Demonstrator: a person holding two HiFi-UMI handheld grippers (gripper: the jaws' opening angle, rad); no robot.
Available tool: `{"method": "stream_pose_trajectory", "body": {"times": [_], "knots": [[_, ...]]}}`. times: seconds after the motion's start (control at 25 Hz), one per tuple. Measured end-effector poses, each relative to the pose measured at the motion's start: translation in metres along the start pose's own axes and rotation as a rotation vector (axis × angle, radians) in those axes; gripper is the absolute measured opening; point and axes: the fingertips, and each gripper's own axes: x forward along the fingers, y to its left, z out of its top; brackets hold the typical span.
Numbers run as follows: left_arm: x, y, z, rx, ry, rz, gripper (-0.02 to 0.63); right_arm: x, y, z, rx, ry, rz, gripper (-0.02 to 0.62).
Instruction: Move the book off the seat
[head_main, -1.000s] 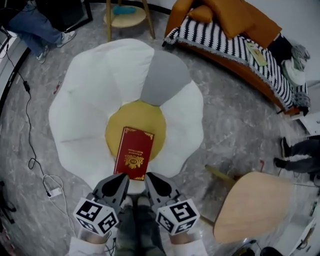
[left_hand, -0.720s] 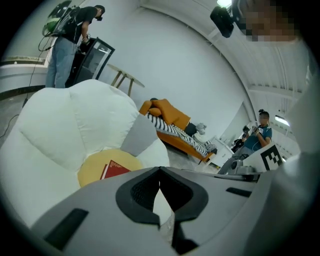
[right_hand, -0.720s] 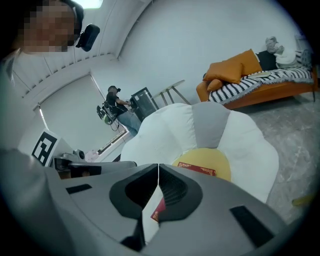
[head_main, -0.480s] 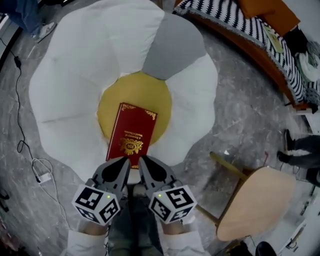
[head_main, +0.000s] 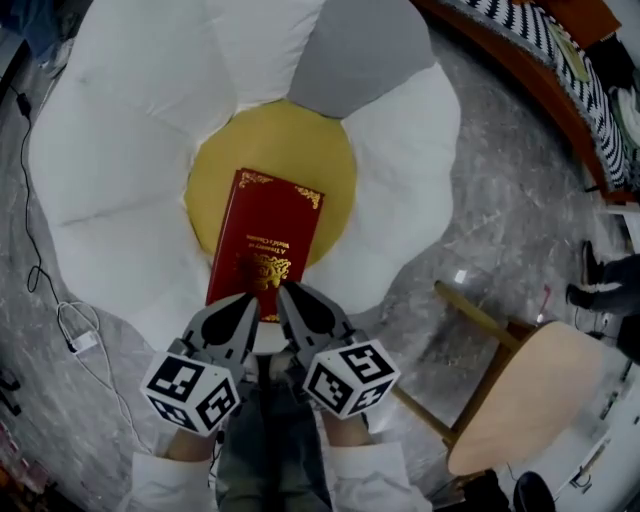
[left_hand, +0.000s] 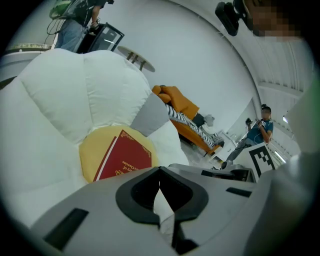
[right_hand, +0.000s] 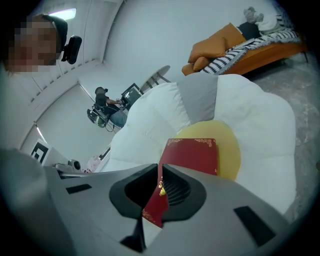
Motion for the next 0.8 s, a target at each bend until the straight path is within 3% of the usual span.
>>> {"method": "stream_pose_trajectory", "body": {"times": [0.32,0.44,0.6,0.72,0.8], "knots": [[0.012,0.013,-0.024,-0.011,0.043,0.012,0.006,0.015,-0.042,-0.027,0.049,0.038,-0.082,0.02],[0.017,0.013,-0.029,-0.017,0.05,-0.004,0.006,0.02,-0.053,-0.036,0.032,0.064,-0.098,0.144],[0.022,0.013,-0.033,-0.015,0.061,-0.009,0.006,0.023,-0.069,-0.043,0.046,0.079,-0.111,0.186],[0.028,0.012,-0.036,-0.012,0.073,-0.019,0.006,0.026,-0.081,-0.05,0.075,0.092,-0.124,0.272],[0.031,0.012,-0.036,-0.004,0.077,-0.026,0.006,0.031,-0.084,-0.054,0.105,0.099,-0.107,0.293]]}}
